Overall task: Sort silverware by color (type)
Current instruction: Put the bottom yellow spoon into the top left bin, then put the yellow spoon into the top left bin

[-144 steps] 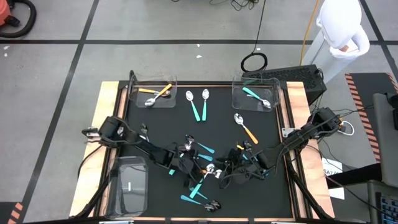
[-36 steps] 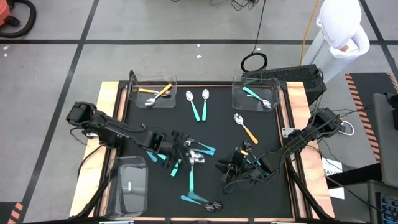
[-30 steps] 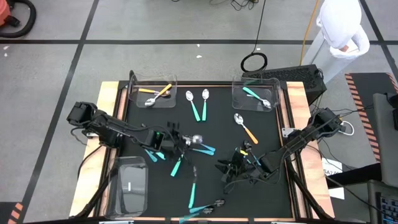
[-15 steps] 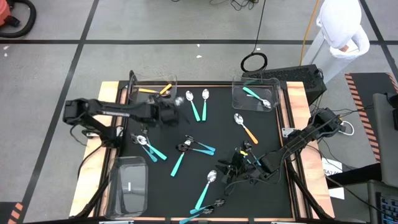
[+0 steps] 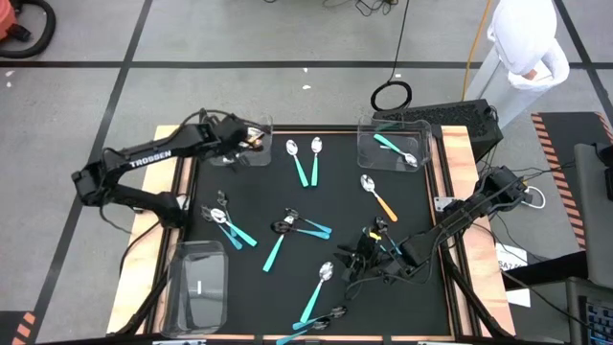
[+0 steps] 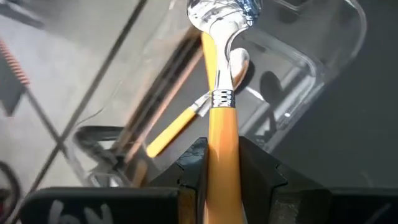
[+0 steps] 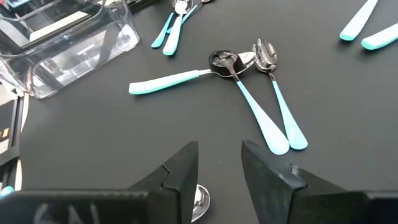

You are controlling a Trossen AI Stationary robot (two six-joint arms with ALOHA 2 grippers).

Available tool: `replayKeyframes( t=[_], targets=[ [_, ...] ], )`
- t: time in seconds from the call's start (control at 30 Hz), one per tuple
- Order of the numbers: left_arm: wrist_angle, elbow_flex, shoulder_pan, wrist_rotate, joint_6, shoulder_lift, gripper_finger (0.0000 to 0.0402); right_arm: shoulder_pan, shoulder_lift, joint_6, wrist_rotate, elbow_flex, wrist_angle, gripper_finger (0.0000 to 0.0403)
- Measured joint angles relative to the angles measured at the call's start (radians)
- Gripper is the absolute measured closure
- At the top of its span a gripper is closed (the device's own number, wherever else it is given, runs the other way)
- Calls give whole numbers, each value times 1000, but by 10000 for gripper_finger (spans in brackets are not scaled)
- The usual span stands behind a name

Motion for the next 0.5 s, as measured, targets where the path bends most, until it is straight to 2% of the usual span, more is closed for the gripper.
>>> replayKeyframes(
  t=[0.17, 0.4, 0.5],
  targets=[
    [34, 0, 64, 43, 57, 4, 311, 0, 0, 11, -1, 0, 1, 284],
    [53, 1, 137, 6, 119, 5, 221, 0, 0, 12, -1, 0, 2, 284],
    [50, 1, 139, -16, 74, 4, 191, -2, 0, -30, -6, 0, -7, 284]
  ],
)
